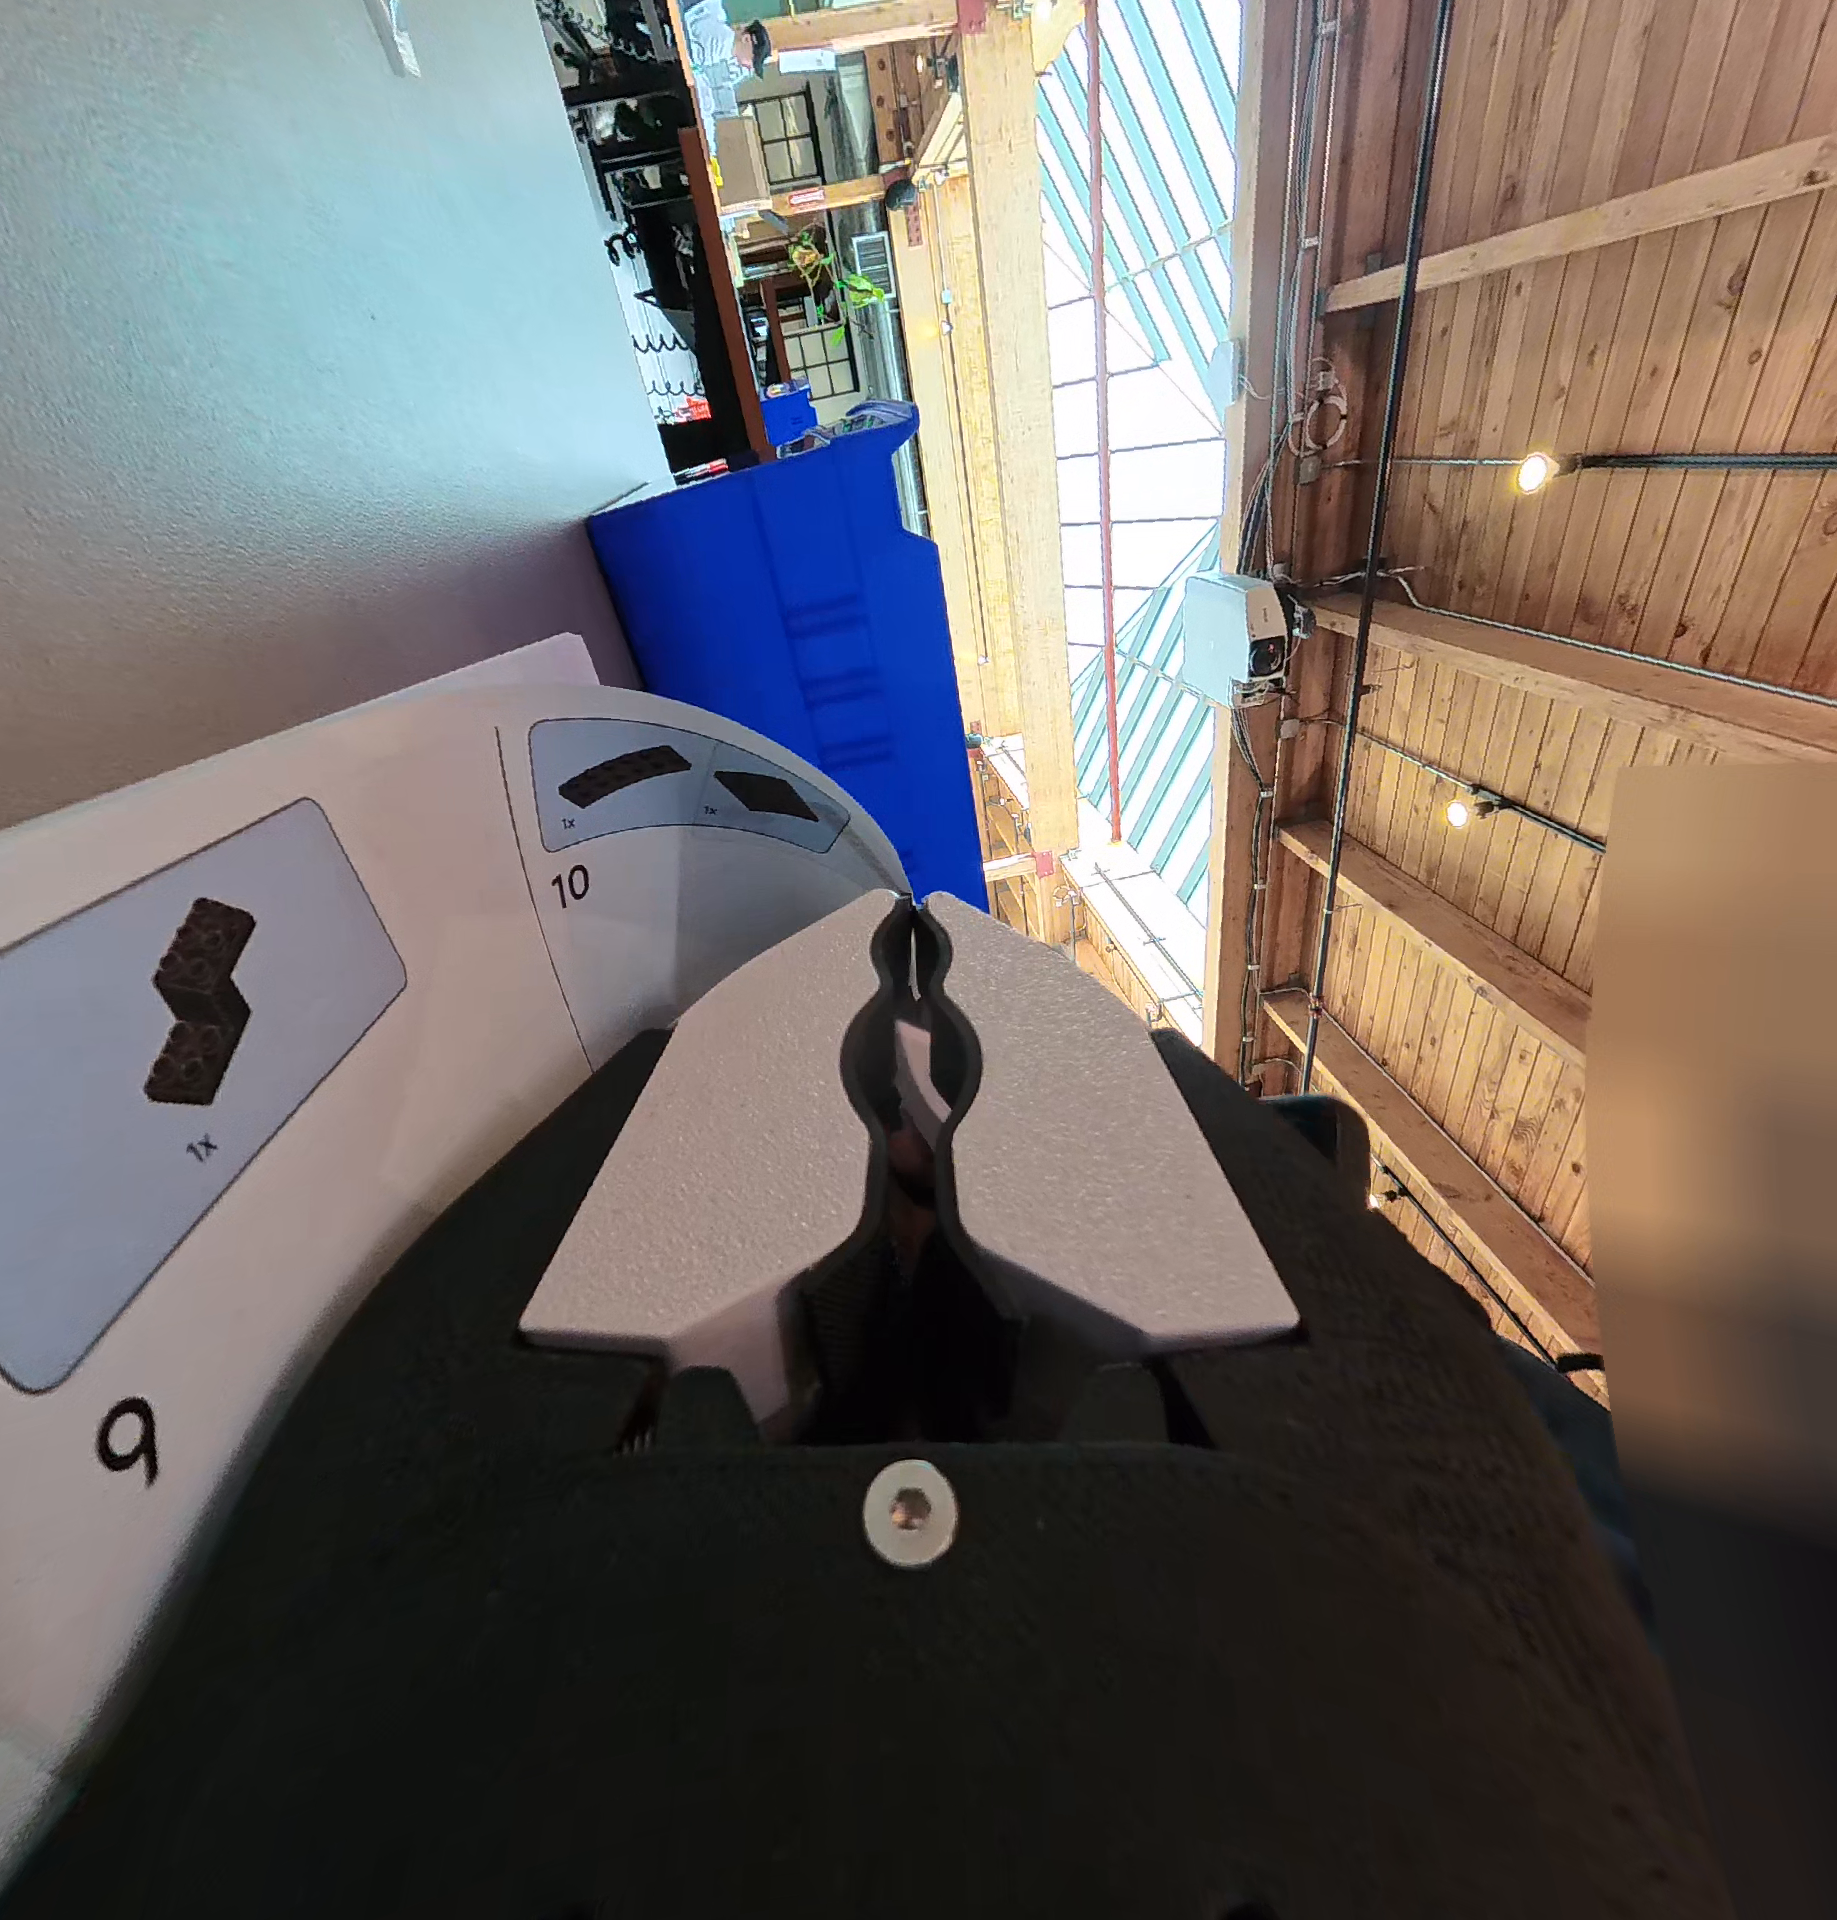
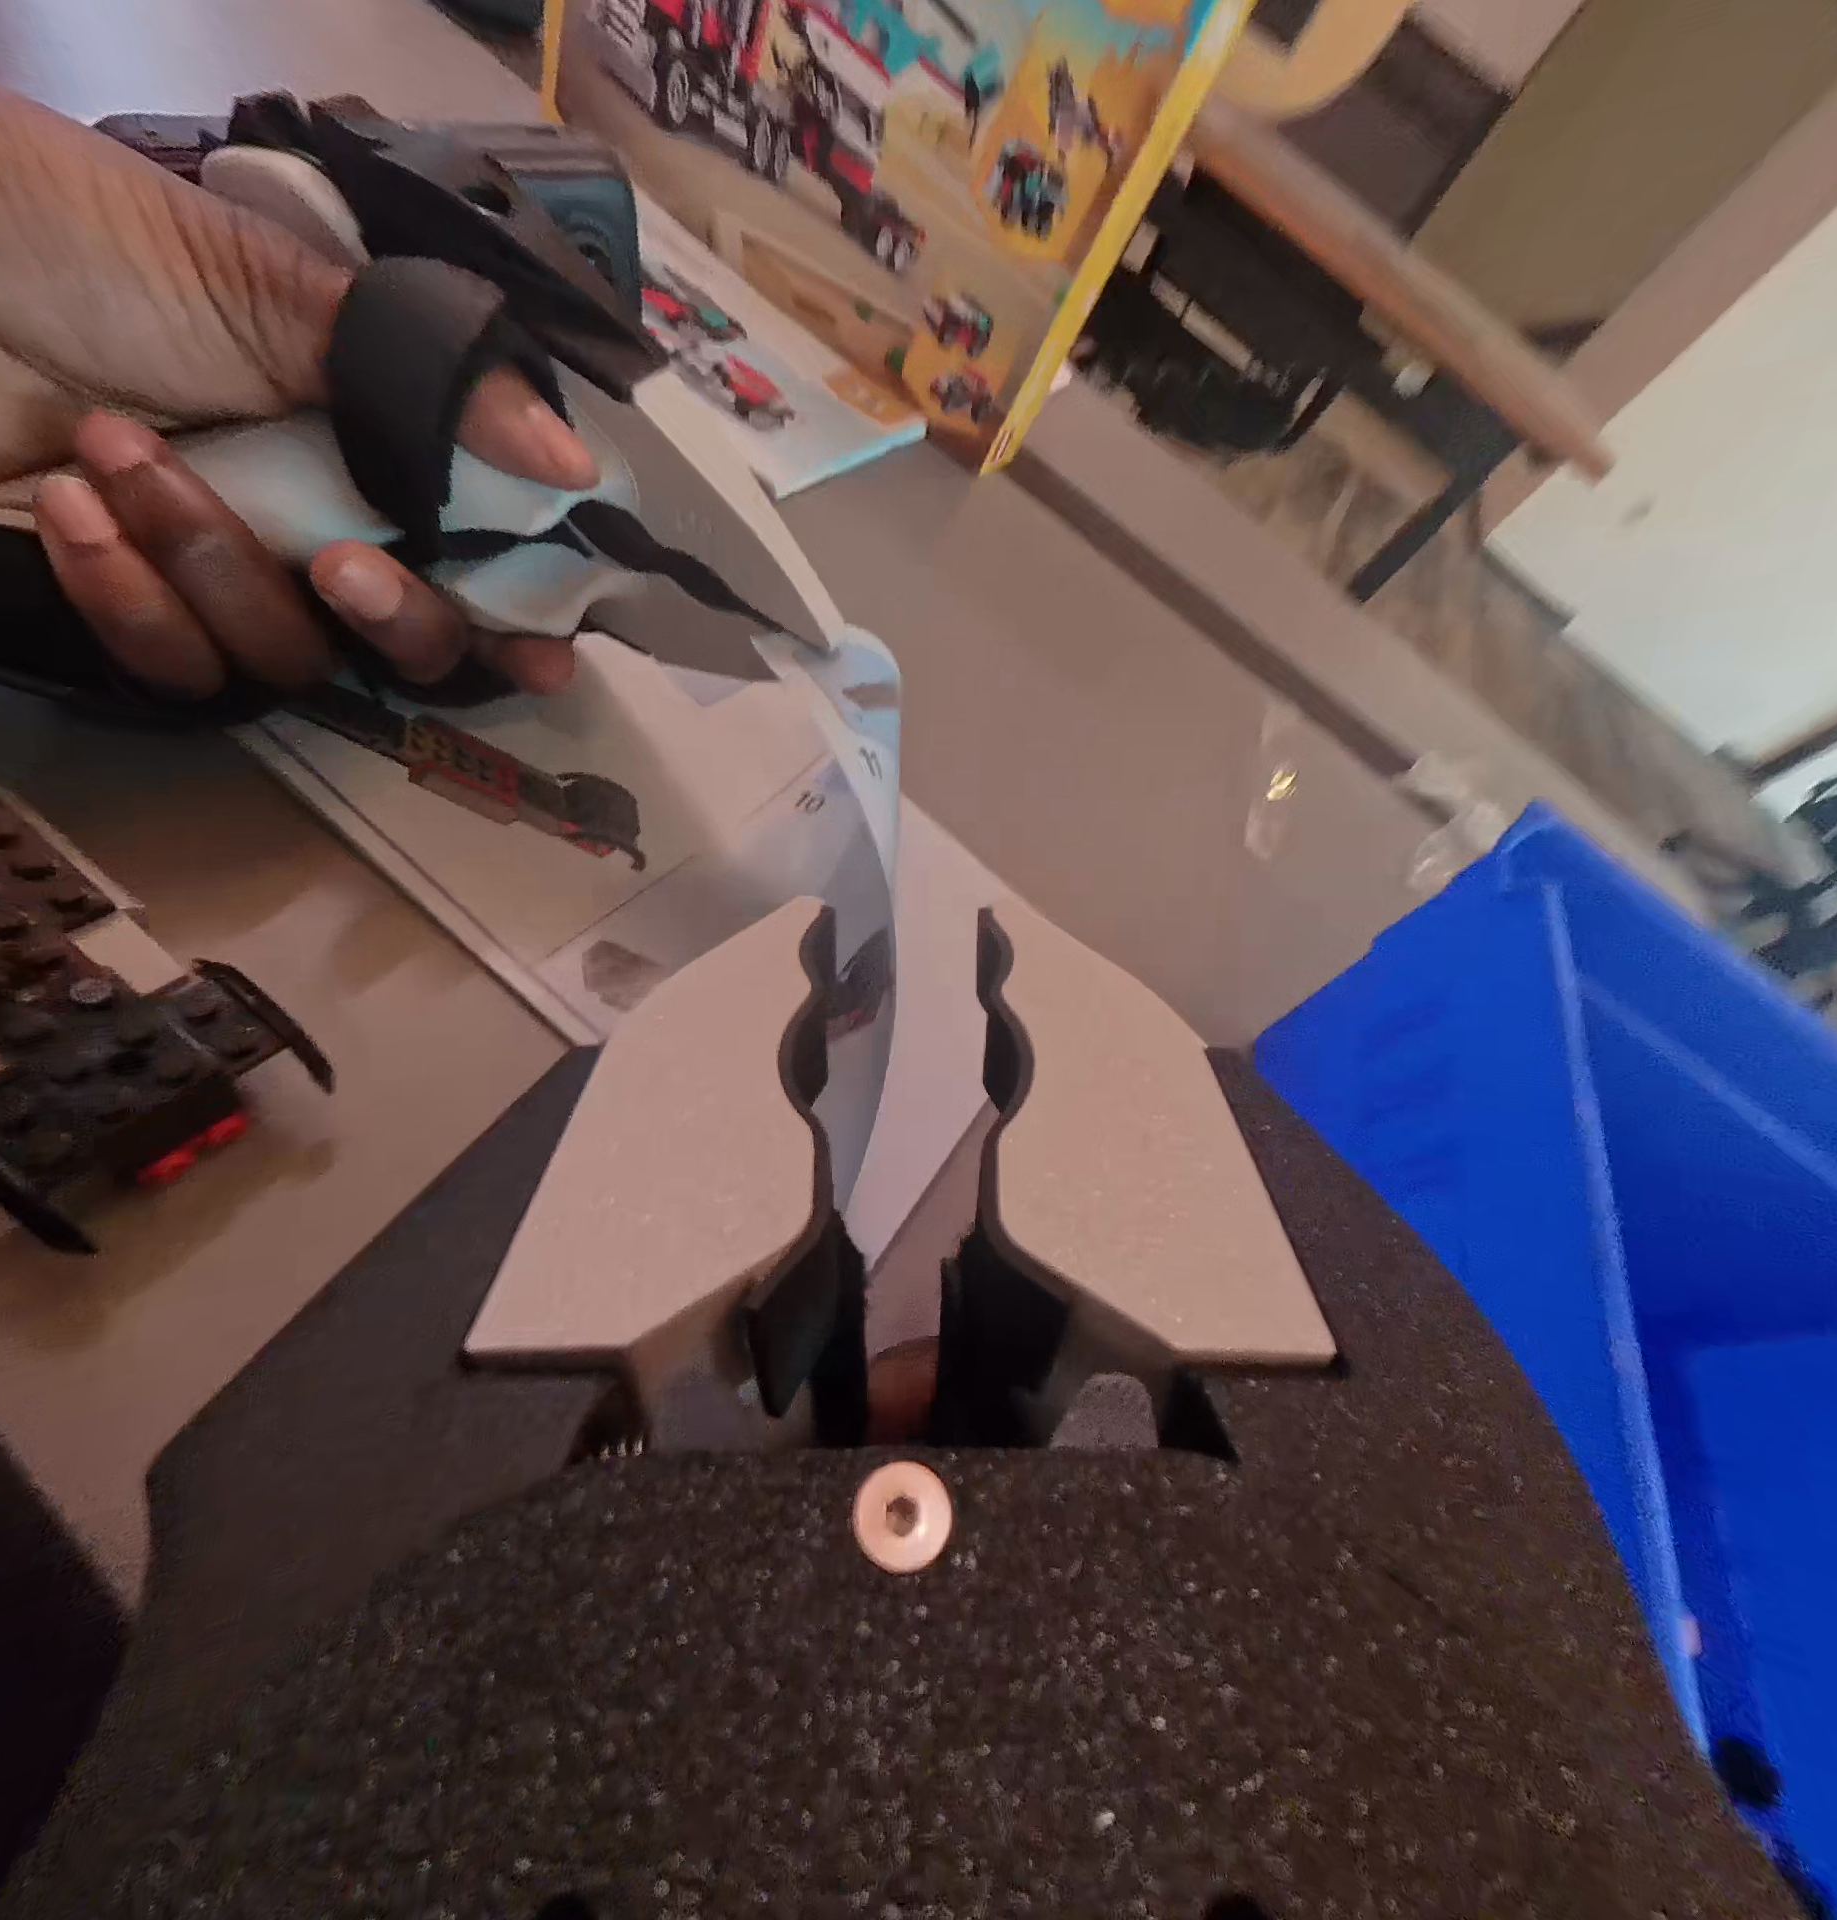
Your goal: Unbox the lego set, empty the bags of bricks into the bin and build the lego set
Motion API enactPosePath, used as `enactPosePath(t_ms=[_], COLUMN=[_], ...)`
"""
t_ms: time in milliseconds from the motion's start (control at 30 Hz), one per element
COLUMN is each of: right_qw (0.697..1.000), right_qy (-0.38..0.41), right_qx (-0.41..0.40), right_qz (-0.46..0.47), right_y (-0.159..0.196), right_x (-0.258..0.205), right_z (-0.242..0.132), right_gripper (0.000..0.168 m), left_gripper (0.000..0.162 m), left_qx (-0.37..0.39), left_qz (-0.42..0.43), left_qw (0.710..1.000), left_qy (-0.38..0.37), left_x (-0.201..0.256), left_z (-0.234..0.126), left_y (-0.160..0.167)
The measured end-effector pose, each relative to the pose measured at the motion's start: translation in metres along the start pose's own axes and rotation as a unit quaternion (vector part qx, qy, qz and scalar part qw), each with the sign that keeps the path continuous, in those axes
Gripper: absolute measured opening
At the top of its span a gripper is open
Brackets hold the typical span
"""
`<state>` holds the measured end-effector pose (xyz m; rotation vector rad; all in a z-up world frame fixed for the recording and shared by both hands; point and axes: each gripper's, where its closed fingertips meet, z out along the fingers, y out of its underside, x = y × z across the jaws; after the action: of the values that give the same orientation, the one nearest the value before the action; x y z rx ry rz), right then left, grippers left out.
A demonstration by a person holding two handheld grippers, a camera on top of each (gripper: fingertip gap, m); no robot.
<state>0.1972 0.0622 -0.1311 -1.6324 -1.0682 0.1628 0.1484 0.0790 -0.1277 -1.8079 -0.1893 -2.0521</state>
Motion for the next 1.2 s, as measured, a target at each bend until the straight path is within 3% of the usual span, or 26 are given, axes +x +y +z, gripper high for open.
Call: enactPosePath(t_ms=[100, 200, 267, 367, 467, 600, 733, 933, 1033, 1100, 1133, 1200], right_qw=[0.996, 0.990, 0.985, 0.965, 0.947, 0.927, 0.894, 0.857, 0.827, 0.826, 0.829, 0.827], right_qy=[-0.033, -0.059, -0.077, -0.112, -0.143, -0.174, -0.216, -0.251, -0.286, -0.294, -0.296, -0.311], right_qx=[-0.054, -0.074, -0.064, -0.031, 0.004, 0.032, 0.070, 0.111, 0.132, 0.132, 0.131, 0.138], right_qz=[0.070, 0.102, 0.138, 0.236, 0.289, 0.330, 0.386, 0.435, 0.466, 0.462, 0.455, 0.448], right_y=[0.017, 0.026, 0.024, 0.012, -0.002, -0.015, -0.033, -0.055, -0.075, -0.084, -0.088, -0.100], right_x=[-0.005, -0.009, -0.011, -0.007, -0.003, -0.004, -0.007, -0.007, -0.008, -0.011, -0.013, -0.019], right_z=[0.000, 0.000, 0.000, -0.003, -0.006, -0.008, -0.011, -0.012, -0.015, -0.014, -0.013, -0.012], right_gripper=[0.027, 0.003, 0.001, 0.001, 0.002, 0.002, 0.002, 0.002, 0.002, 0.002, 0.002, 0.002], left_gripper=[0.000, 0.000, 0.010, 0.027, 0.035, 0.049, 0.070, 0.075, 0.075, 0.075, 0.075, 0.070], left_qx=[0.000, -0.003, 0.012, 0.061, 0.064, 0.040, 0.013, -0.025, -0.040, -0.039, -0.039, -0.033], left_qz=[0.001, 0.012, 0.041, 0.131, 0.288, 0.489, 0.606, 0.681, 0.733, 0.762, 0.767, 0.763], left_qw=[1.000, 1.000, 0.998, 0.984, 0.955, 0.859, 0.755, 0.630, 0.518, 0.441, 0.423, 0.413], left_qy=[0.002, 0.015, 0.049, 0.100, 0.039, -0.149, -0.251, -0.372, -0.439, -0.472, -0.481, -0.496], left_x=[0.000, 0.005, 0.021, 0.069, 0.096, 0.082, 0.055, 0.022, 0.017, 0.020, 0.020, 0.020], left_z=[0.000, 0.000, -0.003, -0.020, -0.039, -0.055, -0.050, -0.034, -0.030, -0.029, -0.028, -0.029], left_y=[-0.001, -0.001, -0.009, -0.032, -0.034, -0.016, 0.019, 0.039, 0.035, 0.030, 0.029, 0.026])
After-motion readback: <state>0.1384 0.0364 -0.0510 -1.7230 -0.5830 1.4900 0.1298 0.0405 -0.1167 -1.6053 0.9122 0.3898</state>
